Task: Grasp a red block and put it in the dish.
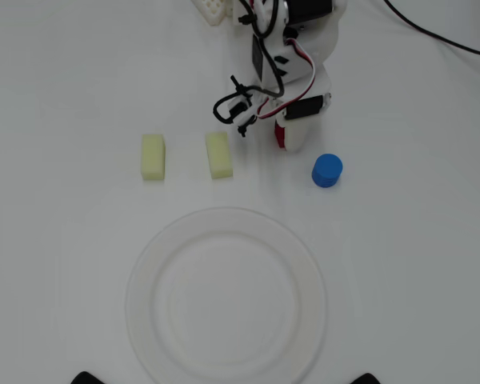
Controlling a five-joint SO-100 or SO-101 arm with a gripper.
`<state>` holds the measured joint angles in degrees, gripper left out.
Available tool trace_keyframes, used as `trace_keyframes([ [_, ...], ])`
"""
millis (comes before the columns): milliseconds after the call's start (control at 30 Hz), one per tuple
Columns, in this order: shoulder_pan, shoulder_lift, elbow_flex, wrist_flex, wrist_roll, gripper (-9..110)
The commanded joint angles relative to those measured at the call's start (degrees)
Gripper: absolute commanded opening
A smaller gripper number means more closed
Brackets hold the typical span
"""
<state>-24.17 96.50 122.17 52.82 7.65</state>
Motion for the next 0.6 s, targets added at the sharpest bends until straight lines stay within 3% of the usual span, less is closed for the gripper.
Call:
trace_keyframes([
  [0,1.05,0.62,0.18,-0.62,-1.05,0],
  [267,6.15,18.98,2.90,-2.29,-6.94,0],
  [433,13.10,31.38,9.49,-17.67,-15.47,0],
  [567,17.31,26.63,7.82,-28.21,-21.80,0],
])
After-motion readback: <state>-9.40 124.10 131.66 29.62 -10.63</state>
